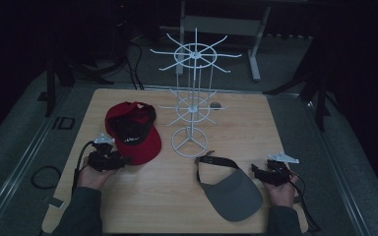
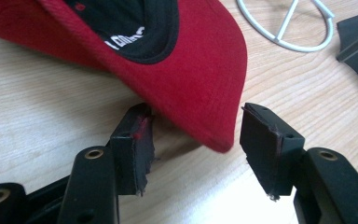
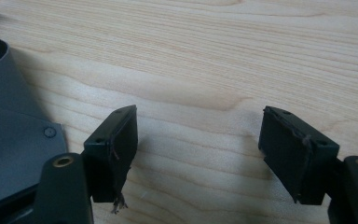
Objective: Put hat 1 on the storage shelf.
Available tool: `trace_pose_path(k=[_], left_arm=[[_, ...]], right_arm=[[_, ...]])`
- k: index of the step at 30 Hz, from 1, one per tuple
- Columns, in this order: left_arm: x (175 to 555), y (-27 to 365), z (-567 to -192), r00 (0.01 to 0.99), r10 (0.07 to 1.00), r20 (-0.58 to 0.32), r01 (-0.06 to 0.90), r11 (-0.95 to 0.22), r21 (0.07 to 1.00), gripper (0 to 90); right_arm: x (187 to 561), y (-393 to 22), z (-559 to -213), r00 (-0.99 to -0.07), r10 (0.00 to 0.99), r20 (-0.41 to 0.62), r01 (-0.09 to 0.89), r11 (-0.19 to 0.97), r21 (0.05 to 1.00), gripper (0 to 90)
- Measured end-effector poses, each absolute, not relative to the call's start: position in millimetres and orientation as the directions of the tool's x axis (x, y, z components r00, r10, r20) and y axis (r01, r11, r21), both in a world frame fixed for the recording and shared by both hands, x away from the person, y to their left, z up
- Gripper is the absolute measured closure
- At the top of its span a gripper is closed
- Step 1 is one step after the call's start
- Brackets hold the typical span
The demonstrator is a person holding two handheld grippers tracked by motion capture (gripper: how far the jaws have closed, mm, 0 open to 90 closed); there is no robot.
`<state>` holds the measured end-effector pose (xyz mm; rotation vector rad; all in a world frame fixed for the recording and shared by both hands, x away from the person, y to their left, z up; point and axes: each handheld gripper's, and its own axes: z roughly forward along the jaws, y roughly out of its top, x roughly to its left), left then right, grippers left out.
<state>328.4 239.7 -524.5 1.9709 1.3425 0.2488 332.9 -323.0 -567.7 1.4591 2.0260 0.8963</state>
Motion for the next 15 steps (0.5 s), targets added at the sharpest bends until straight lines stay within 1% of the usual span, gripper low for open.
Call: trace_pose_path(k=[10,15], left_arm=[[339.1,238.5,-533.4,0.418,0.874,-0.246,0.749,-0.178,0.638,47.5],[341.5,235.3,-538.3,0.423,0.876,-0.233,0.754,-0.197,0.627,48.7]], right_arm=[[332.9,-323.0,-567.7,-0.313,0.95,-0.009,0.632,0.215,0.744,28.2],[332.9,-323.0,-567.7,-0.313,0.95,-0.009,0.633,0.215,0.744,28.2]])
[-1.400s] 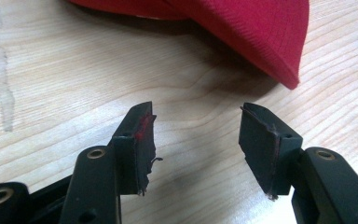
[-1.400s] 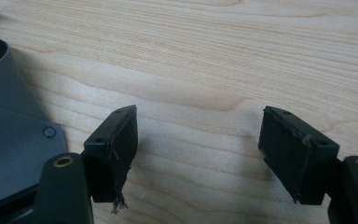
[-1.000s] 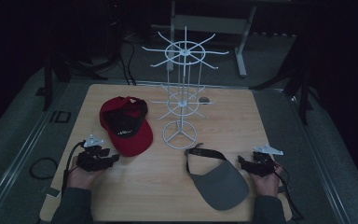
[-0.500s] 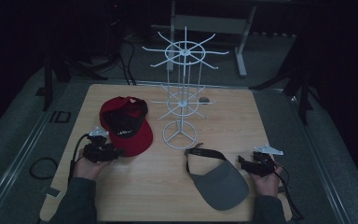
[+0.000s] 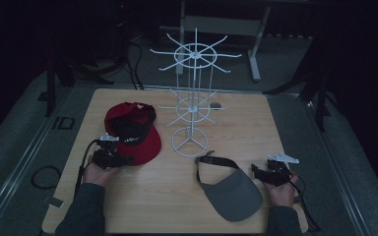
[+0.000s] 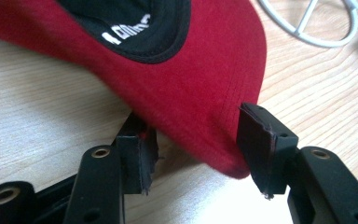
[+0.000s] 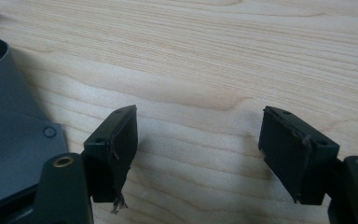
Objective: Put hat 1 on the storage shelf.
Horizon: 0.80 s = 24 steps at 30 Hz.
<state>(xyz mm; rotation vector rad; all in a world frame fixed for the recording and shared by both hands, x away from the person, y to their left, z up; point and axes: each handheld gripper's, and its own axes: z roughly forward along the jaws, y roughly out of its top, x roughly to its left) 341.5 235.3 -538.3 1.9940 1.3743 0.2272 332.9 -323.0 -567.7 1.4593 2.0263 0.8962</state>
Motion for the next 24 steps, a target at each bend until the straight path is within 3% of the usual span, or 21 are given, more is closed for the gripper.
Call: trace_pose_path(k=[15,24], left_arm=[[350.9,233.7,-549.9,0.43,0.858,-0.279,0.776,-0.194,0.601,49.5],[351.5,235.6,-549.0,0.445,0.84,-0.309,0.777,-0.191,0.599,61.9]], right_arm=[[332.9,-322.9,-567.7,-0.314,0.949,-0.008,0.633,0.216,0.744,28.0],[332.9,-323.0,-567.7,-0.314,0.949,-0.009,0.632,0.216,0.744,28.0]])
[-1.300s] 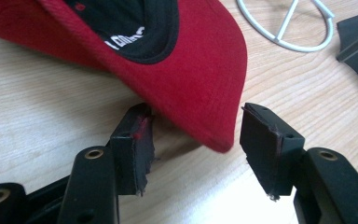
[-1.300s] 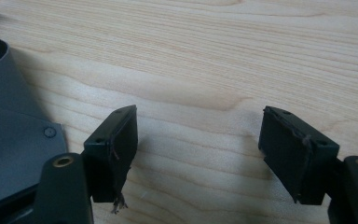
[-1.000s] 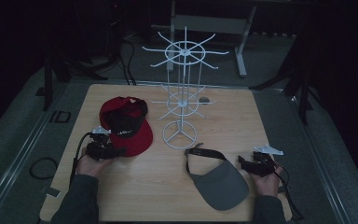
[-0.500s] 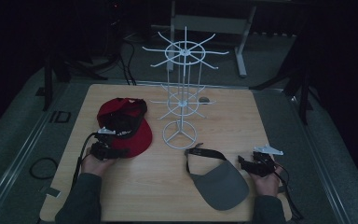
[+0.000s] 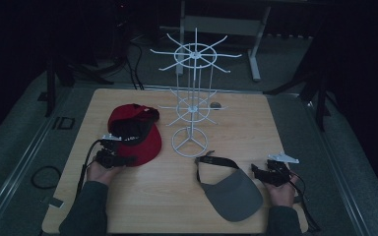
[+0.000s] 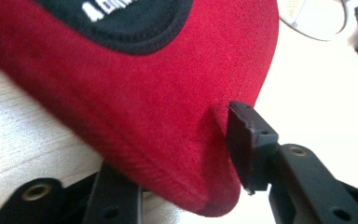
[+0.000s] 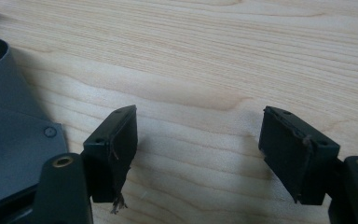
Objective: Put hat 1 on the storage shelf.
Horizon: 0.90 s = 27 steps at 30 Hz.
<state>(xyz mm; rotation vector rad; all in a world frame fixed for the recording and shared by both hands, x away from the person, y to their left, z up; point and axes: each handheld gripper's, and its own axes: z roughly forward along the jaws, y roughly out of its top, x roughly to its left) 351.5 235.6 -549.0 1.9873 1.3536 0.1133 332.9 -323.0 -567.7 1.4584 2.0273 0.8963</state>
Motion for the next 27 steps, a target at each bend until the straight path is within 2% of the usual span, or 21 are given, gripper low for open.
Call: trace_pose_path(k=[12,27], left_arm=[[340.8,241.7,-542.0,0.482,0.832,-0.274,0.706,-0.183,0.685,85.3],[338.2,240.1,-537.6,0.471,0.852,-0.231,0.672,-0.176,0.719,86.1]], right_arm=[[332.9,-323.0,-567.7,-0.314,0.949,-0.009,0.633,0.216,0.744,28.0],[332.9,-323.0,-567.7,-0.314,0.949,-0.008,0.633,0.216,0.744,28.0]])
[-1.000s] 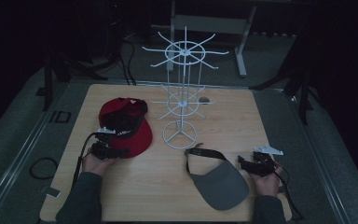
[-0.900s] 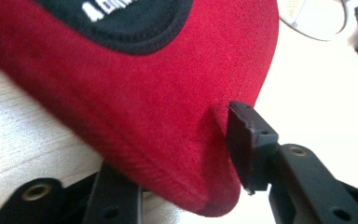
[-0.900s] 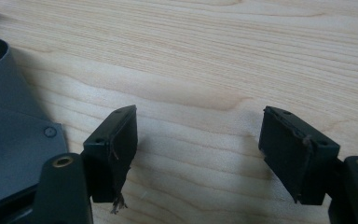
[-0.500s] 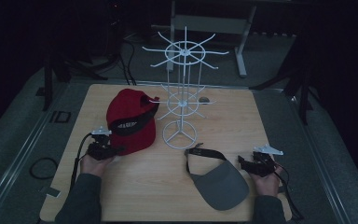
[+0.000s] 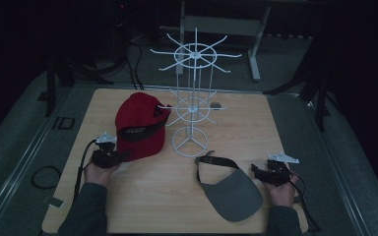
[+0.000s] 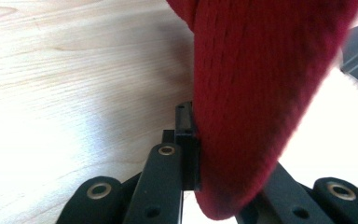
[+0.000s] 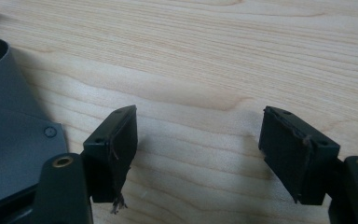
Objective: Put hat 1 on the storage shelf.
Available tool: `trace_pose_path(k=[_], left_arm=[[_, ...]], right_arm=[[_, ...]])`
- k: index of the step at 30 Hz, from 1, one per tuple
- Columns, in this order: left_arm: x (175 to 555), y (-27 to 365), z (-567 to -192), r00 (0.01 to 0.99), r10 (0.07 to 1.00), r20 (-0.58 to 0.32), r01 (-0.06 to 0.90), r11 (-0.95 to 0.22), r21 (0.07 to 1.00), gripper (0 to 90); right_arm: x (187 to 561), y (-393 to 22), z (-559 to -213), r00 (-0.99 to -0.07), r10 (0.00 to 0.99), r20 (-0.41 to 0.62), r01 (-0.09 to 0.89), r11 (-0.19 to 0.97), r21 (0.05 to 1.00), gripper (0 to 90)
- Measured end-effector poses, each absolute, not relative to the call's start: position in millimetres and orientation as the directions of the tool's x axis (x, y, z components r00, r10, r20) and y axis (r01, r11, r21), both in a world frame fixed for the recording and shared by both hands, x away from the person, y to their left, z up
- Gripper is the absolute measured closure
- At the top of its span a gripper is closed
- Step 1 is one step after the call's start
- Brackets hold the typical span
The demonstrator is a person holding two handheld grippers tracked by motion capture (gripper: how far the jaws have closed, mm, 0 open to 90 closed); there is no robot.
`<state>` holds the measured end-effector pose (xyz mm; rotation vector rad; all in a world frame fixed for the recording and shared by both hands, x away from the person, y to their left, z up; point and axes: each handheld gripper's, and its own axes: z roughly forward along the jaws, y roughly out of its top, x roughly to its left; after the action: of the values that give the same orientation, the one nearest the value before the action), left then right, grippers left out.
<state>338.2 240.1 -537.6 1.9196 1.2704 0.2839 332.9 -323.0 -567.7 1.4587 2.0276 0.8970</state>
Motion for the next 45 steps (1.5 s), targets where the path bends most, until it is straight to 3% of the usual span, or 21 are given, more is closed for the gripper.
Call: trace_pose_path(k=[45], left_arm=[[326.5,261.8,-471.8,0.424,0.897,-0.126,0.582,-0.164,0.796,86.0]], right_arm=[[333.1,-323.1,-567.7,-0.316,0.949,-0.008,0.633,0.217,0.743,27.6]])
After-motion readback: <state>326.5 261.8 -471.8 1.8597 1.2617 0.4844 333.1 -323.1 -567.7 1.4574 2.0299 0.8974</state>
